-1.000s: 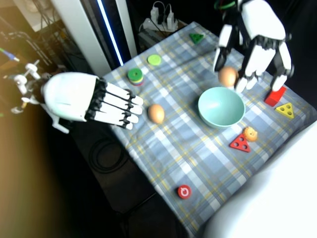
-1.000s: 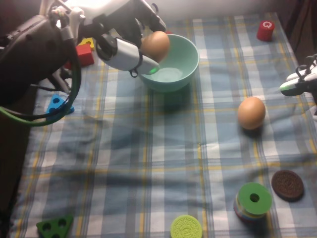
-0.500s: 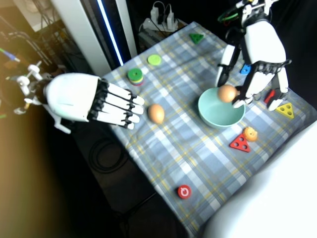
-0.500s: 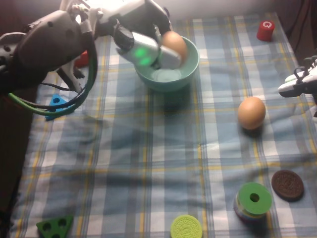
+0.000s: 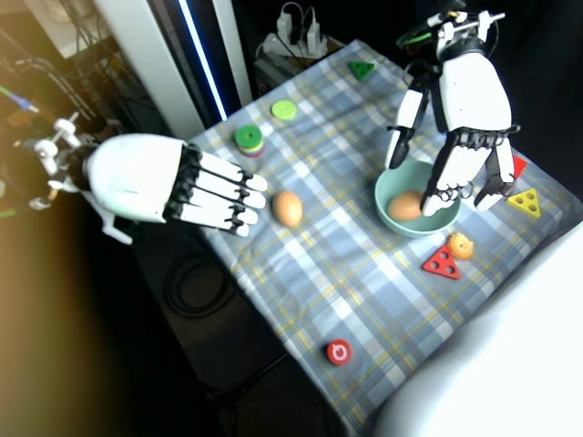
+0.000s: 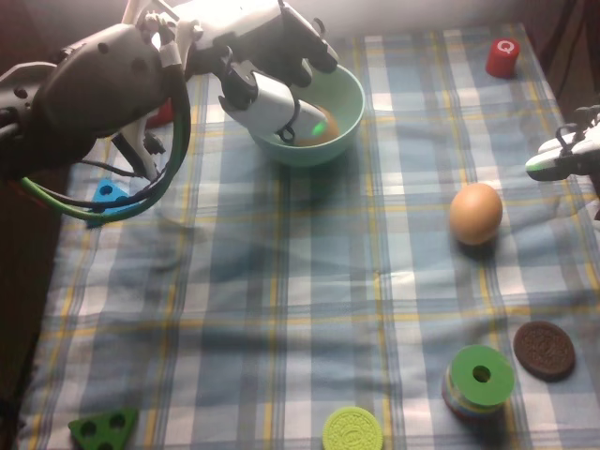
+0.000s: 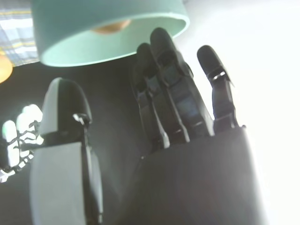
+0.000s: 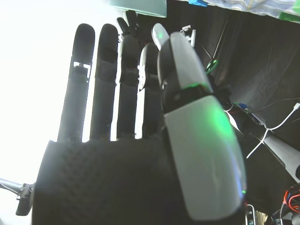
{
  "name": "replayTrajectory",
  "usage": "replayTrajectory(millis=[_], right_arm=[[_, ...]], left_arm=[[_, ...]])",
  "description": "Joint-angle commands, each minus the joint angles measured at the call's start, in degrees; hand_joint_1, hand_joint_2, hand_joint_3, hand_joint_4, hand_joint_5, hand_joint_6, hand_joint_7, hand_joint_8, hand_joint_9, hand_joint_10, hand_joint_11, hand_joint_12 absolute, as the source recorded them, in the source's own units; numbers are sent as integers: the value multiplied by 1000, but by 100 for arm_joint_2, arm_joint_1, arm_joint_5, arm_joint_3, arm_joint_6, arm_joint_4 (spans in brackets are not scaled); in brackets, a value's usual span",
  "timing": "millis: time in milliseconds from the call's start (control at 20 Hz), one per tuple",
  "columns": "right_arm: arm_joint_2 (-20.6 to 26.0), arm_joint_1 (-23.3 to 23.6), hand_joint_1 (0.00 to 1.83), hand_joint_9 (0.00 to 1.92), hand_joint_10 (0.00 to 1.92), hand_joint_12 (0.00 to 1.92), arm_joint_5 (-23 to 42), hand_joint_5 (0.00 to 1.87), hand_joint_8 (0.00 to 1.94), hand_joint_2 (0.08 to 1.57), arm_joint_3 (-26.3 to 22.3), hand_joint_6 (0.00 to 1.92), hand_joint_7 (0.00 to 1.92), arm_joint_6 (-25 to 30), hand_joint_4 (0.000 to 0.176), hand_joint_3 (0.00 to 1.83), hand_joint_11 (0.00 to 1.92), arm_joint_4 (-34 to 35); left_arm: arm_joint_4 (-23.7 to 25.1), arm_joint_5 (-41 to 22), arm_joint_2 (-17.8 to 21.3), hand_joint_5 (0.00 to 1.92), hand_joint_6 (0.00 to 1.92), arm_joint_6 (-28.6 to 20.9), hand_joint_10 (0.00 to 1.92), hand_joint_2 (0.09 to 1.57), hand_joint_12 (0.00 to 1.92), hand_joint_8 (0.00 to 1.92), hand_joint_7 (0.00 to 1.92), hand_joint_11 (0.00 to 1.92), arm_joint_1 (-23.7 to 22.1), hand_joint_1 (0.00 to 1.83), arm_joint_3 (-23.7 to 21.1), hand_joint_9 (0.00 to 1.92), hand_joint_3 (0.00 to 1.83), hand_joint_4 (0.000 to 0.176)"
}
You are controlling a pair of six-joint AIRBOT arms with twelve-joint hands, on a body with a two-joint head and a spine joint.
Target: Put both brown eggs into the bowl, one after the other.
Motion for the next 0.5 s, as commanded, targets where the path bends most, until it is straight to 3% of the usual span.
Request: replayTrajectory(millis=[0, 50, 100, 150, 200, 250, 300, 350, 400, 450], right_arm=[[22, 54, 1117, 824, 8, 831, 688, 737, 2, 1222, 16, 3, 766, 32, 0, 0, 555, 150], [15, 55, 1115, 827, 9, 832, 688, 735, 2, 1220, 16, 2, 767, 33, 0, 0, 557, 150], [9, 69, 1127, 816, 4, 818, 688, 738, 3, 1212, 20, 2, 773, 33, 0, 0, 547, 148], [1, 89, 1108, 826, 3, 793, 687, 725, 0, 1208, 30, 0, 757, 33, 0, 0, 581, 146], [-7, 111, 1108, 826, 3, 793, 685, 725, 0, 1208, 42, 0, 757, 33, 0, 0, 581, 139], [-32, 162, 1026, 764, 0, 707, 635, 697, 0, 1207, 66, 0, 728, 32, 0, 0, 535, 113], [-65, 241, 902, 710, 0, 668, 562, 630, 0, 1173, 101, 0, 659, 32, 0, 0, 494, 60], [-112, 372, 869, 664, 0, 683, 425, 591, 0, 1133, 152, 0, 606, 35, 11, 0, 448, -33], [-154, 501, 852, 619, 0, 753, 295, 559, 2, 1091, 194, 0, 583, 44, 41, 3, 380, -139], [-204, 661, 852, 619, 0, 753, 127, 559, 2, 1091, 246, 0, 583, 74, 41, 3, 380, -289]], left_arm=[[57, -648, 36, 737, 6, 2, 17, 1025, 953, 8, 849, 0, -34, 915, -16, 861, 0, 49], [56, -777, 93, 755, 7, 2, 20, 1014, 992, 9, 872, 0, 6, 917, -114, 882, 0, 45], [79, -992, 201, 772, 11, -37, 15, 1007, 994, 8, 877, 0, 62, 896, -286, 876, 0, 53], [203, -1201, 329, 777, 1, -212, 4, 1002, 991, 2, 899, 0, 129, 868, -466, 868, 2, 38], [379, -1406, 435, 777, 1, -464, 4, 1002, 991, 2, 899, 0, 183, 868, -604, 868, 2, 38], [697, -1779, 654, 677, 0, -969, 0, 1015, 826, 0, 796, 0, 299, 804, -872, 720, 5, 42], [974, -2159, 830, 540, 0, -1433, 0, 968, 1007, 0, 651, 5, 399, 868, -1078, 644, 0, 28], [1253, -2645, 1080, 435, 0, -1916, 0, 969, 987, 0, 552, 0, 564, 740, -1353, 557, 1, 85], [1423, -3038, 1290, 367, 0, -2200, 0, 971, 1010, 0, 499, 0, 699, 634, -1581, 510, 1, 125], [1527, -3458, 1528, 367, 0, -2384, 0, 971, 1010, 0, 499, 0, 894, 634, -1825, 510, 1, 125]])
